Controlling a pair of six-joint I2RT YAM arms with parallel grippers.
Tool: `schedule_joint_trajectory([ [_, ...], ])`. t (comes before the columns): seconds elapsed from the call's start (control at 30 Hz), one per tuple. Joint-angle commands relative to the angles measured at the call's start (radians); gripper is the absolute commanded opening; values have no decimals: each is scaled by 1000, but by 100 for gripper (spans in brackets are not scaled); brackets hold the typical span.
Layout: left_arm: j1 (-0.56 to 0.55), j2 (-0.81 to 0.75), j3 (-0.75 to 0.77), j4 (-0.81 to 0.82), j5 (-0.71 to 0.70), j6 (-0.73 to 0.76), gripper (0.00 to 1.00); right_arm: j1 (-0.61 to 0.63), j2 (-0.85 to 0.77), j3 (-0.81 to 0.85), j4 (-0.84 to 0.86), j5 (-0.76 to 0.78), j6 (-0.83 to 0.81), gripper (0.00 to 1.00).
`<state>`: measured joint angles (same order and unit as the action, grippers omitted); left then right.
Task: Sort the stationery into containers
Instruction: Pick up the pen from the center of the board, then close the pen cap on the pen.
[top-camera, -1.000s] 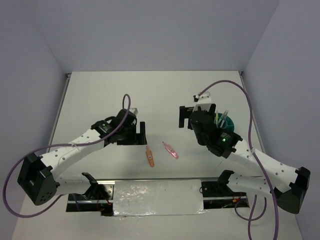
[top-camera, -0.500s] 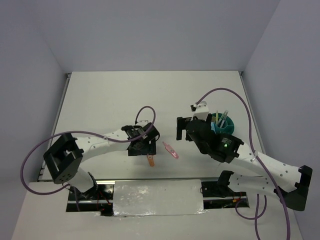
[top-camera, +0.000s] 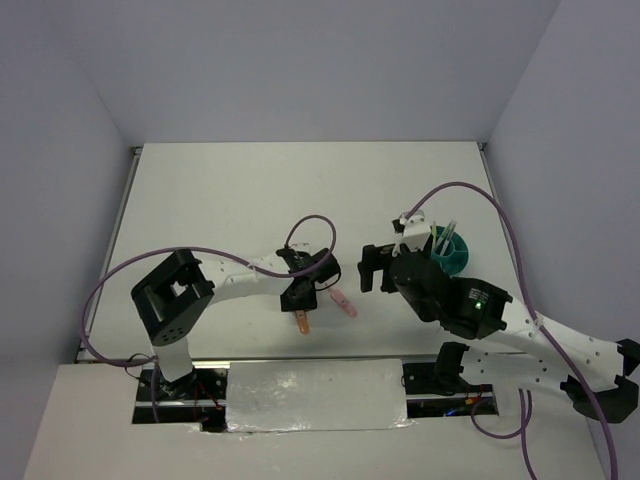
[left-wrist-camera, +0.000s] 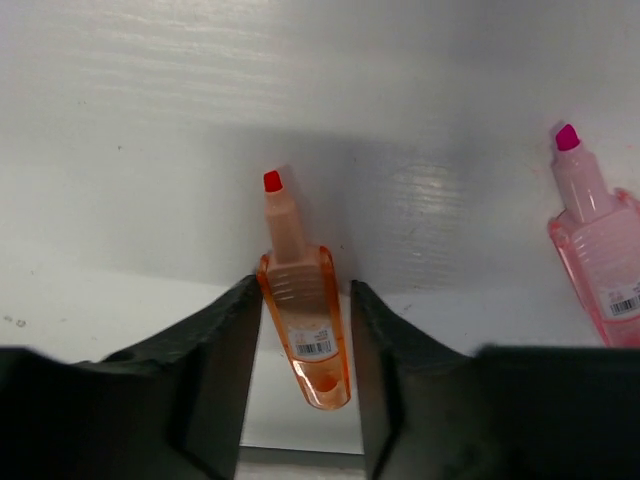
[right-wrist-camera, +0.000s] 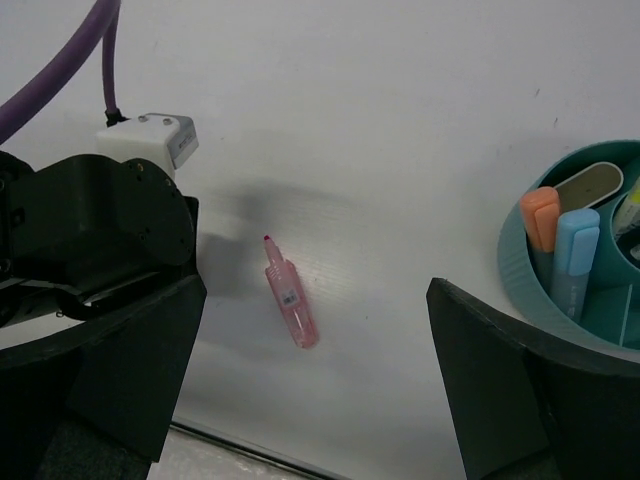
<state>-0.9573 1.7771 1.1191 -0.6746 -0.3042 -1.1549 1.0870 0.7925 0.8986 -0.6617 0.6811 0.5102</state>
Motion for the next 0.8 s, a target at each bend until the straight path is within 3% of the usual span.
schedule_joint_trajectory([
  [0.0, -23, 15, -10, -14, 8, -55, 48, 24, 4, 57, -24, 47, -33, 100],
  [0.07, -23, 18, -47, 6, 40, -71, 39, 30, 13, 68, -16, 52, -48, 100],
  [0.13, -23, 13, -73, 29, 56, -77, 18, 30, 14, 63, 11, 37, -52, 100],
  [0.23, -23, -27, -47, -2, 25, -85, 0, 28, -41, 22, 111, -66, -22, 100],
  [0.37, -23, -154, 47, -51, -59, -65, 0, 27, -148, -55, 336, -303, -75, 100],
  [0.57, -23, -456, 74, 185, -113, 55, 0, 27, -98, 22, 399, -460, -29, 93],
  [0.67, -18, -519, 129, 131, -165, 47, 0, 27, -67, 23, 473, -567, -19, 85],
  [0.77, -17, -524, 217, 57, -179, 46, 0, 30, -59, -39, 556, -551, 37, 80],
])
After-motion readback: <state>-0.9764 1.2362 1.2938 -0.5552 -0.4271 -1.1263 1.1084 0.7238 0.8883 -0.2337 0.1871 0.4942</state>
